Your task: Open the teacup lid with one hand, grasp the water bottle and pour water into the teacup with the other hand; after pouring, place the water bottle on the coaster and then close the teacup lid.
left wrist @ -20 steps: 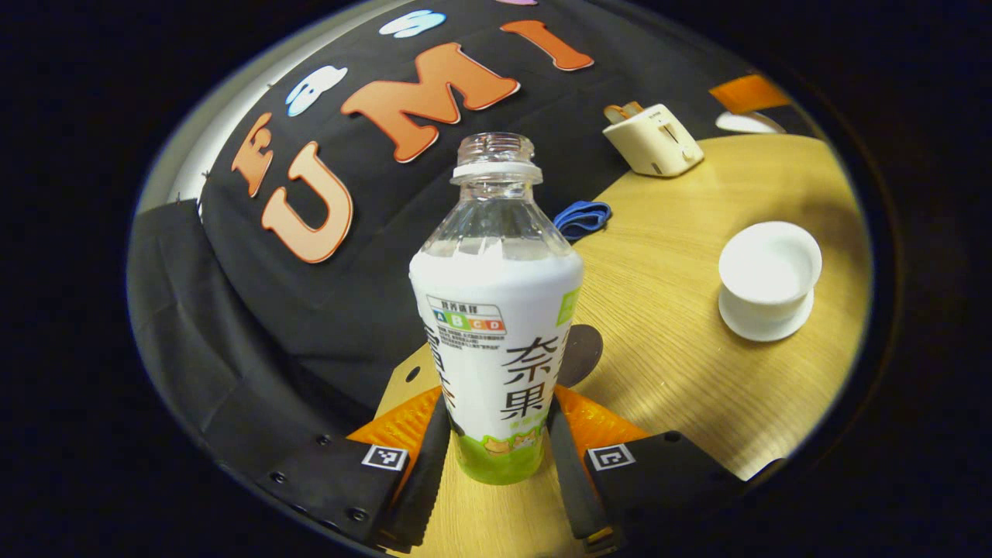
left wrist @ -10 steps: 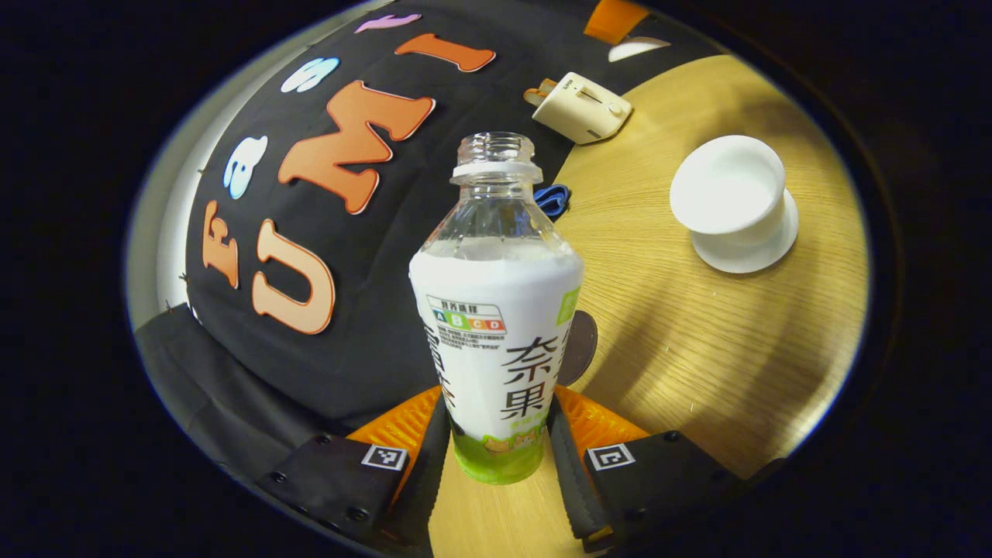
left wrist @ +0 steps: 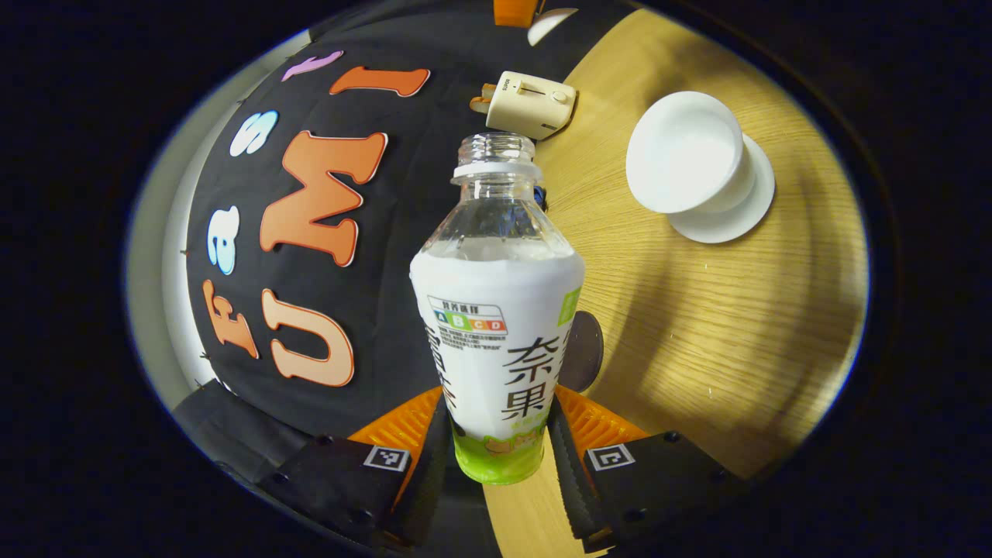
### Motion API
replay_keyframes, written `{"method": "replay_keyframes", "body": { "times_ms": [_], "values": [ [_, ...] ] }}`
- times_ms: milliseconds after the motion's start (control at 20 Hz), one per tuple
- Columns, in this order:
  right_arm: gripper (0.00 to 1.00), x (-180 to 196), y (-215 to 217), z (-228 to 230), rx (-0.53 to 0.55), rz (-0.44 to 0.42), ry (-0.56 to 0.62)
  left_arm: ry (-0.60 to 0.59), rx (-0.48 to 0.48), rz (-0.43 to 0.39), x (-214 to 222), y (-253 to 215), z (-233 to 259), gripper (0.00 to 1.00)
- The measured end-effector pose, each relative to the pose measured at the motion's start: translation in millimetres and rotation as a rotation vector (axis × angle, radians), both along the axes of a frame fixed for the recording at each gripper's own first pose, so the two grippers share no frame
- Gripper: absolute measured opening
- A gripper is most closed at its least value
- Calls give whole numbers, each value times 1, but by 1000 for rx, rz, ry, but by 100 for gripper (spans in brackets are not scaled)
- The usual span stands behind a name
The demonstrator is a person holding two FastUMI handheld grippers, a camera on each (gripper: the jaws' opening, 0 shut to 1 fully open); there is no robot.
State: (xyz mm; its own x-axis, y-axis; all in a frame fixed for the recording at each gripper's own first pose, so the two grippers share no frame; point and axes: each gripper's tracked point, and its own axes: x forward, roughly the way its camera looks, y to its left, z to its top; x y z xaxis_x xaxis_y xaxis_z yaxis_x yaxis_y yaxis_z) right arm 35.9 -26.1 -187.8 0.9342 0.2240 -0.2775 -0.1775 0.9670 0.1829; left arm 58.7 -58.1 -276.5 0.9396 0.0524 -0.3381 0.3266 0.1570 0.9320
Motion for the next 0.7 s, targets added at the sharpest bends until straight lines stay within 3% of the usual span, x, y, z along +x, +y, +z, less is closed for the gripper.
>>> {"method": "replay_keyframes", "body": {
  "times_ms": [350,500,700],
  "values": [
    [22,-2,1,-6,-18,9,10,-8,146,-68,14,-8,7,67],
    [22,-2,2,-7,-20,20,8,-3,195,-92,9,-11,5,71],
    [22,0,2,-9,-15,22,14,0,265,-134,10,-17,6,67]
  ]
}}
